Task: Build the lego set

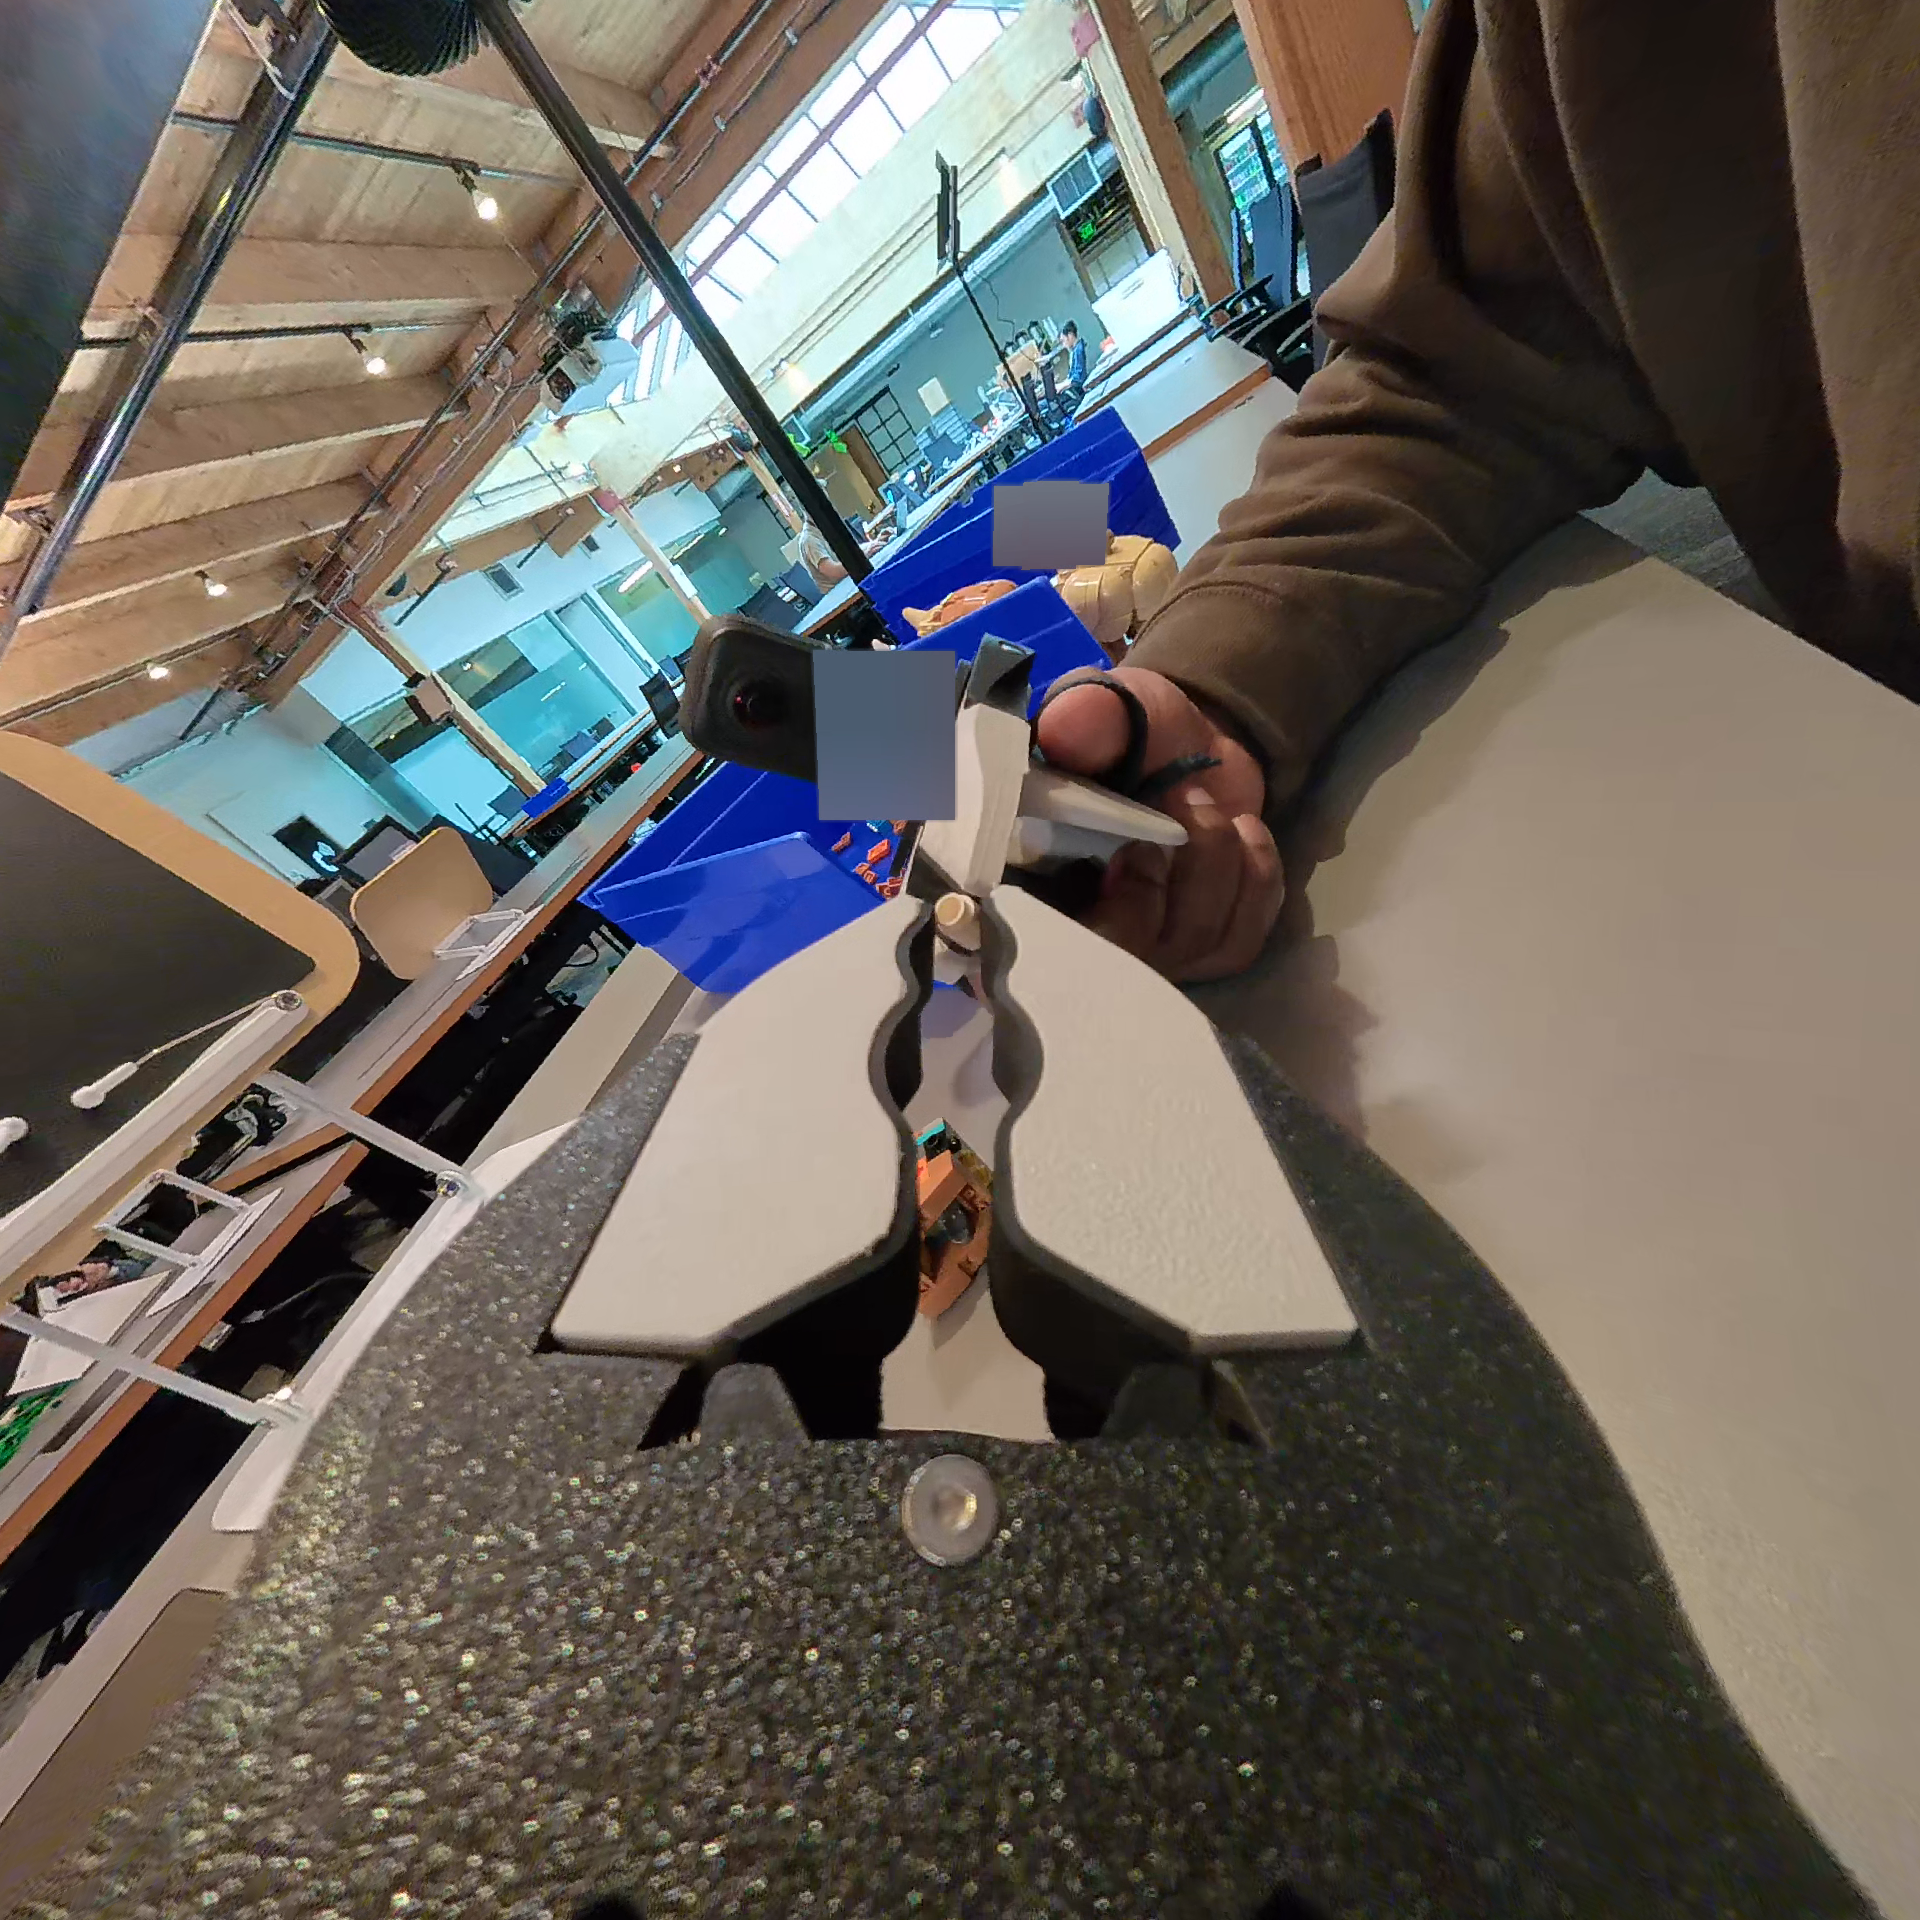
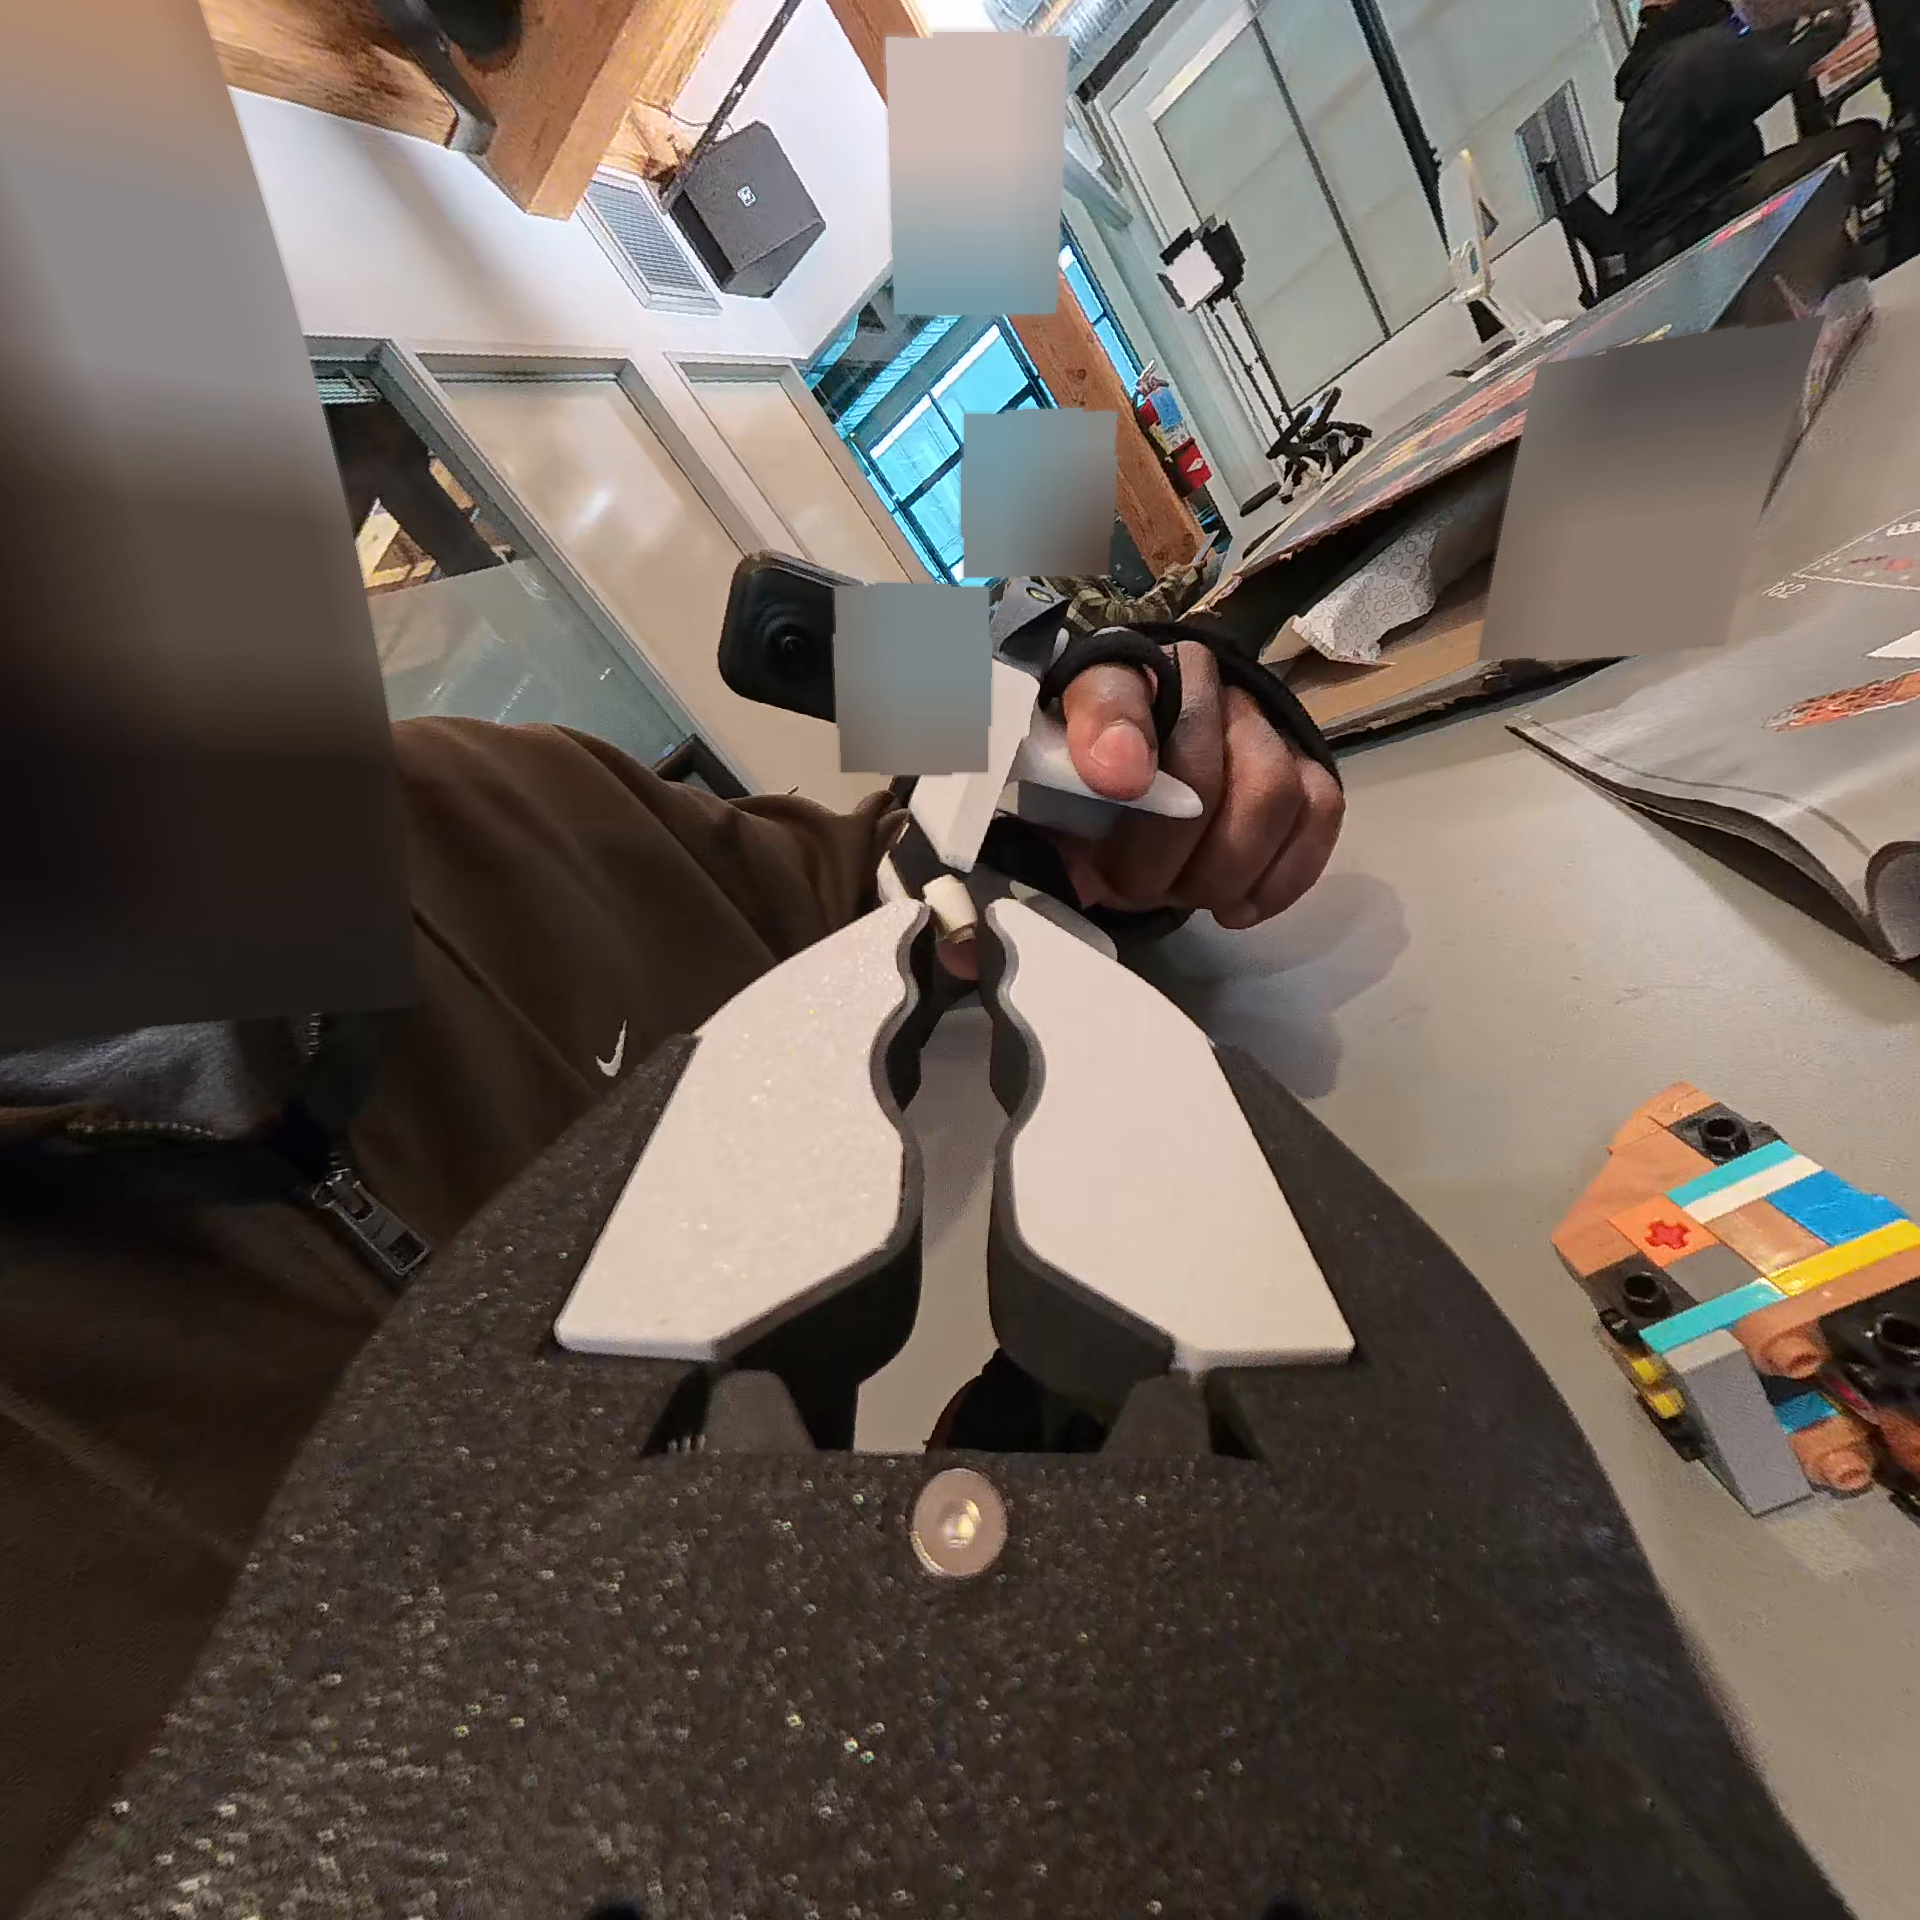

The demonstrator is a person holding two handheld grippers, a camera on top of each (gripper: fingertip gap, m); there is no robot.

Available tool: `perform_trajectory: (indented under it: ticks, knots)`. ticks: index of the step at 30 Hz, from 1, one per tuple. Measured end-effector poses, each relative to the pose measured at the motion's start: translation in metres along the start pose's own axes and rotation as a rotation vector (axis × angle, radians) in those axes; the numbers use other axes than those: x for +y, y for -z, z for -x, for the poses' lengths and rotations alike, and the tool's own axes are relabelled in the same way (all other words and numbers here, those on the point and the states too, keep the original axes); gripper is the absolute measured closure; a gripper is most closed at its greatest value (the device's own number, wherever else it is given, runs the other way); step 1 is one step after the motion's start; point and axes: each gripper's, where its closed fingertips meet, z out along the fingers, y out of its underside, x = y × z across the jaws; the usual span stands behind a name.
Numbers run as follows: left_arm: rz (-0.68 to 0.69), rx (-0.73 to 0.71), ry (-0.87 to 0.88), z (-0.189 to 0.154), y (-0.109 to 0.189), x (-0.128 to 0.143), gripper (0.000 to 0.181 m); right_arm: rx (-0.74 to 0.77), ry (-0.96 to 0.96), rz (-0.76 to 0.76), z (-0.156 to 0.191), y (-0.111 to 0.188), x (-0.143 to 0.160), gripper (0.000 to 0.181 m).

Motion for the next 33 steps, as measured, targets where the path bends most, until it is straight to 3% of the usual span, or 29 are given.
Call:
perform_trajectory:
  ticks: [12, 19, 33]
  knots:
    - [-0.047, 0.042, 0.216, 0.001, -0.003, -0.001, 0.172, -0.006, -0.005, -0.002, 0.001, 0.0, 0.0, 0.174]
    - [-0.015, 0.045, 0.245, 0.002, -0.004, 0.0, 0.174, 0.01, 0.002, -0.003, -0.001, 0.001, -0.001, 0.174]
    - [0.393, -0.134, -0.395, 0.011, -0.004, 0.038, 0.173, 0.307, 0.065, 0.076, -0.027, 0.008, -0.003, 0.165]
